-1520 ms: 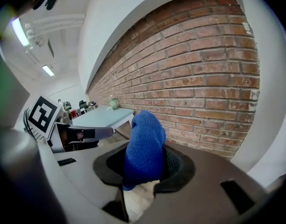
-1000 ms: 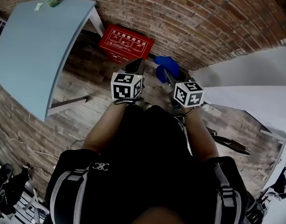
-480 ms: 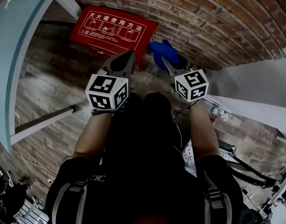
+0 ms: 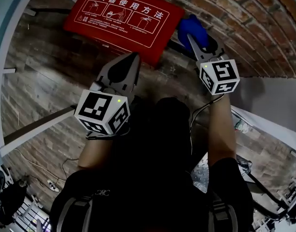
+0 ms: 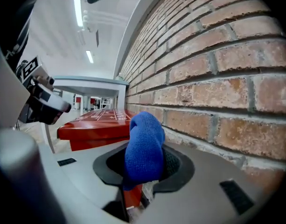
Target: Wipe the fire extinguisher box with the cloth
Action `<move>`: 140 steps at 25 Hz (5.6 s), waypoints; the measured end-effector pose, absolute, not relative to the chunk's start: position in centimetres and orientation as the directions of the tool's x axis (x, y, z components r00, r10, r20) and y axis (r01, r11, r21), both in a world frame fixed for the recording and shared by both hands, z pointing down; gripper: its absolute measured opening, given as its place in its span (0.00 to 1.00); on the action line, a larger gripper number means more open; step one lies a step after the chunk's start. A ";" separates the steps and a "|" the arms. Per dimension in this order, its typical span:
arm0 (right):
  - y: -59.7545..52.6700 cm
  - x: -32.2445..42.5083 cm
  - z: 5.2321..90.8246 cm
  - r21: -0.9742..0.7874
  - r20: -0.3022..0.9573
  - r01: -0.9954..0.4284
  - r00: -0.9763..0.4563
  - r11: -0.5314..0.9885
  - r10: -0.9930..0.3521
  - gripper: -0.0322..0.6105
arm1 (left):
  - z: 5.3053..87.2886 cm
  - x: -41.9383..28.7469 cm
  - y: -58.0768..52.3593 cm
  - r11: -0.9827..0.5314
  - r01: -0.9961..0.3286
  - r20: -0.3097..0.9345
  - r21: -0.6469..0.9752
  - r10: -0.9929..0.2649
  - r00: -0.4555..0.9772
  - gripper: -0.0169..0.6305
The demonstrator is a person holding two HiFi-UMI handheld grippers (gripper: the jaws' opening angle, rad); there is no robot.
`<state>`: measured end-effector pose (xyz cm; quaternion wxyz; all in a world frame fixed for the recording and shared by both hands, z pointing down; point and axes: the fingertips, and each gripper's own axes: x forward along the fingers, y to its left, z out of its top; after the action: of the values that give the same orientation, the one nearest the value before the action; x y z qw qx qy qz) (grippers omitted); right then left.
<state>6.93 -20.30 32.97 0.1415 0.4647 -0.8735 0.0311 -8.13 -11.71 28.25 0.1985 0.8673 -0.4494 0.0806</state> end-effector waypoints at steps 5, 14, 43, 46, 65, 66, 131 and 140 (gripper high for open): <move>-22.9 6.8 32.3 0.081 0.220 -0.828 -0.529 0.556 -0.820 0.25 | 30.4 -7.9 -12.0 -0.540 -0.804 0.328 0.249 -0.734 0.595 0.04; -19.9 2.7 34.0 0.172 0.213 -0.738 -0.619 0.653 -0.756 0.25 | 32.7 -8.8 -10.2 -0.496 -0.829 0.367 0.259 -0.743 0.559 0.04; -17.9 0.6 36.8 0.163 0.252 -0.706 -0.646 0.690 -0.721 0.25 | 37.4 -6.3 -8.7 -0.519 -0.833 0.455 0.193 -0.705 0.544 0.04; -19.7 1.3 37.2 0.120 0.247 -0.731 -0.634 0.672 -0.733 0.25 | 38.2 -6.6 -8.5 -0.510 -0.839 0.468 0.190 -0.704 0.534 0.04; -24.0 3.7 50.1 -0.212 0.308 -0.804 -0.594 0.555 -0.743 0.25 | 41.6 -9.9 -6.7 -0.402 -0.881 0.520 0.247 -0.712 0.471 0.04; -24.0 3.7 50.6 -0.252 0.294 -0.796 -0.605 0.550 -0.740 0.25 | 41.7 -10.0 -6.5 -0.406 -0.881 0.523 0.242 -0.711 0.471 0.04; -13.7 -0.3 38.5 -0.050 0.001 -0.588 -0.809 0.808 -0.588 0.25 | 45.2 -8.6 -6.7 -0.482 -0.824 0.515 0.297 -0.646 0.564 0.04; -12.4 -1.3 43.6 -0.235 -0.030 -0.612 -0.772 0.755 -0.635 0.25 | 46.5 -10.1 -5.7 -0.435 -0.860 0.541 0.267 -0.671 0.507 0.04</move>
<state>-1.27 -12.37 43.58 -0.0538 0.3333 -0.9353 0.1063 -10.08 -5.75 46.53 0.2621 0.8277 -0.4623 0.1805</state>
